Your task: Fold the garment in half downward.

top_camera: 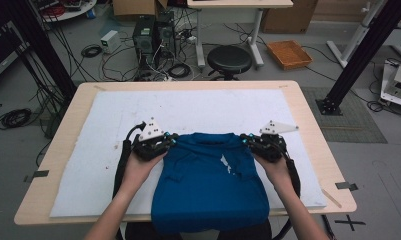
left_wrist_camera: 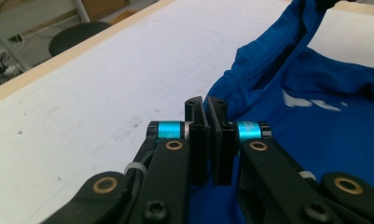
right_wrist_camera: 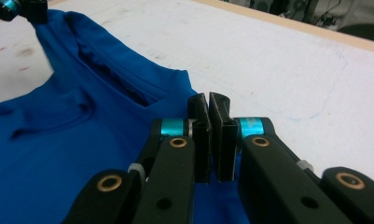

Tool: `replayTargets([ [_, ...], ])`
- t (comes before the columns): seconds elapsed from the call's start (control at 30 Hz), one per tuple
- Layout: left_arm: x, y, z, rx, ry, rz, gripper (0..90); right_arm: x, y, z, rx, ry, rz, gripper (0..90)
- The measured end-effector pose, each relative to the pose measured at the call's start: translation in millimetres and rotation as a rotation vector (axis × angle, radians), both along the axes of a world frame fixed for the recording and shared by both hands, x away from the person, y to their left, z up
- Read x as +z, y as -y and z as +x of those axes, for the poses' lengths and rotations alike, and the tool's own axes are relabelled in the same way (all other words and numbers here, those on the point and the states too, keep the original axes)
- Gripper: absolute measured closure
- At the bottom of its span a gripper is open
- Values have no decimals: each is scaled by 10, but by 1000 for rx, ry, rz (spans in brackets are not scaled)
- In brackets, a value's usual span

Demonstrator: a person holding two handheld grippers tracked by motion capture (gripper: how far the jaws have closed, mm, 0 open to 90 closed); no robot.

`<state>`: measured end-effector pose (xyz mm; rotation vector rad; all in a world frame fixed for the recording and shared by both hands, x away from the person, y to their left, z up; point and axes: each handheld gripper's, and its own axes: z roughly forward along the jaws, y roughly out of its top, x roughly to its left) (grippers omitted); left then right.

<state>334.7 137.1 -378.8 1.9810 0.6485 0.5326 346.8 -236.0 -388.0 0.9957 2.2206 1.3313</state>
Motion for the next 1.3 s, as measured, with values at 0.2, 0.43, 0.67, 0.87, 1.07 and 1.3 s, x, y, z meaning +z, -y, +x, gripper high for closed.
replayTargets([
  [0.2, -67, -22, -518, -65, 38, 22, 873, -34, 49, -584, 13, 50, -40, 880],
  [0.43, -233, -5, -1093, -133, 56, 58, 872, -203, 123, -1208, 29, 49, -63, 879],
  [0.67, -401, 22, -1449, -179, 60, 135, 871, -356, 146, -1610, 38, 41, -100, 870],
  [0.87, -595, 34, -1601, -213, 19, 204, 854, -473, 169, -1770, 42, 13, -133, 805],
  [1.07, -579, 47, -1631, -199, 17, 171, 610, -365, 242, -1686, 8, 43, -105, 776],
  [1.3, -421, -75, -1260, -41, 42, 36, 582, -271, 351, -1111, -111, 5, 4, 677],
])
